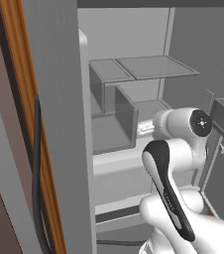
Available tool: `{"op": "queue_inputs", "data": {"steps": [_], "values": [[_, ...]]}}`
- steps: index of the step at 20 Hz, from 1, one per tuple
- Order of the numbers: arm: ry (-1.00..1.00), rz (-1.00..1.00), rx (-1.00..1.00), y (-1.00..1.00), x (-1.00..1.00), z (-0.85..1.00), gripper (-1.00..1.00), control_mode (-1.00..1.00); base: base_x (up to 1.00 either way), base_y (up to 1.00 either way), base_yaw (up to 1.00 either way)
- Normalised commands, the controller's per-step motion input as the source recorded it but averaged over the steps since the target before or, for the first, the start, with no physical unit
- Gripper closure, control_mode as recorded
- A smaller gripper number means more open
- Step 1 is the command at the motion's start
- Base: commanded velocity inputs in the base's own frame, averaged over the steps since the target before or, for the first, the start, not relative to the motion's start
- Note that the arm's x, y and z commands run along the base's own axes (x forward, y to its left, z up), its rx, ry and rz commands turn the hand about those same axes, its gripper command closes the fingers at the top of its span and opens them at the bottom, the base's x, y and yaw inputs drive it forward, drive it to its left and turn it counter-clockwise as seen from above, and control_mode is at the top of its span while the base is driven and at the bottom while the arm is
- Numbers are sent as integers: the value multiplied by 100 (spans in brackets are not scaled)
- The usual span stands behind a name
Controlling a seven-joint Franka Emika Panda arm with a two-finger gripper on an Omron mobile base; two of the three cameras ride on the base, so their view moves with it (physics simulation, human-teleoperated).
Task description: Gather the eggplant and avocado from the fridge and place them on a tray on the dining counter. Then gather the steaks from the fridge and place them on the other tray.
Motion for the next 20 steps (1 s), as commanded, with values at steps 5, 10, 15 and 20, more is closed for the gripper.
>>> {"op": "queue_inputs", "data": {"steps": [5, 10, 15, 20], "values": [[-1, -10, 6, 0, 35, 0, -100, -100, 0, 0, 0], [0, -5, 1, 16, 37, 0, -100, -100, 0, 0, 0], [0, 0, 0, 30, 54, -4, -100, -100, 0, 0, 0], [0, 0, 0, 1, 58, -25, -100, -100, 0, 0, 0]]}}
